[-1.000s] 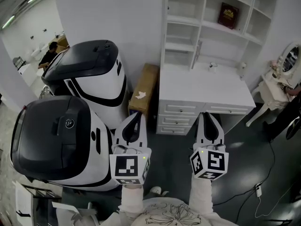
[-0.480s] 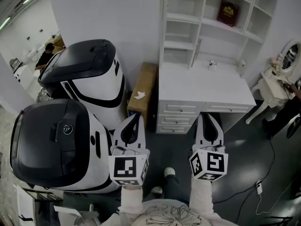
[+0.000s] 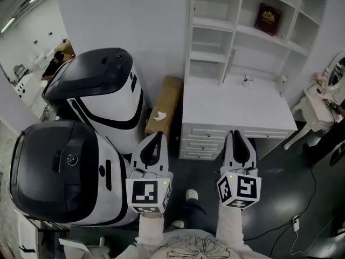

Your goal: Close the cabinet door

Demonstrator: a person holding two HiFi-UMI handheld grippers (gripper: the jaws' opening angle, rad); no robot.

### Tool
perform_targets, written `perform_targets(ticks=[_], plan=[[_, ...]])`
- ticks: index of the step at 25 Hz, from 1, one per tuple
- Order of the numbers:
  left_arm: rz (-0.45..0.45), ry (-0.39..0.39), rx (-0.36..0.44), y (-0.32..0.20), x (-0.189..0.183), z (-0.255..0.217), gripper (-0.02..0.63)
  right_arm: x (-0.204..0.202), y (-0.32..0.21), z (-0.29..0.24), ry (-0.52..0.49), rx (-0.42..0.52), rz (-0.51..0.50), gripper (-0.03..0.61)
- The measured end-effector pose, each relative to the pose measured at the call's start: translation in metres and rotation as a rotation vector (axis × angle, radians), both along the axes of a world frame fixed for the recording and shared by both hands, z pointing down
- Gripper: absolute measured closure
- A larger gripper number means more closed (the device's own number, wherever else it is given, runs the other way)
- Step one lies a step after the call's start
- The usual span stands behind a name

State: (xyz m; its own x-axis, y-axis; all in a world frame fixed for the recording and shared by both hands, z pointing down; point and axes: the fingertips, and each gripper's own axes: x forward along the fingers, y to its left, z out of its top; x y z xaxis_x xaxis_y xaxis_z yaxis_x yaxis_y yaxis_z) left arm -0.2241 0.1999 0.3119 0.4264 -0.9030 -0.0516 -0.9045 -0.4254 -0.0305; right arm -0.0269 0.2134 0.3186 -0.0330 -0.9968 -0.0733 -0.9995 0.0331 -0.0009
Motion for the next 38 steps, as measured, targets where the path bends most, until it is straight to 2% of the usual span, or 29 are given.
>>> perform_targets(ticks=[14, 20, 28, 38], plan=[[-0.077, -0.018, 0.032, -0.106, 0.031, -0.018, 0.609, 0.043, -0.121, -0.020, -0.002, 0.032, -0.048, 0.535], [-0.127, -0.012, 0.042, -0.150, 0.040, -0.023, 0.609, 0.058, -0.173, -0.030, -0.001, 0.051, -0.090, 0.504], [-0.175, -0.024, 0.043, -0.196, 0.052, -0.019, 0.609, 0.060, -0.230, -0.028, 0.005, 0.057, -0.163, 0.482], [-0.195, -0.050, 0.046, -0.235, 0.058, -0.017, 0.609, 0.051, -0.275, -0.030, 0.044, 0.070, -0.225, 0.457]])
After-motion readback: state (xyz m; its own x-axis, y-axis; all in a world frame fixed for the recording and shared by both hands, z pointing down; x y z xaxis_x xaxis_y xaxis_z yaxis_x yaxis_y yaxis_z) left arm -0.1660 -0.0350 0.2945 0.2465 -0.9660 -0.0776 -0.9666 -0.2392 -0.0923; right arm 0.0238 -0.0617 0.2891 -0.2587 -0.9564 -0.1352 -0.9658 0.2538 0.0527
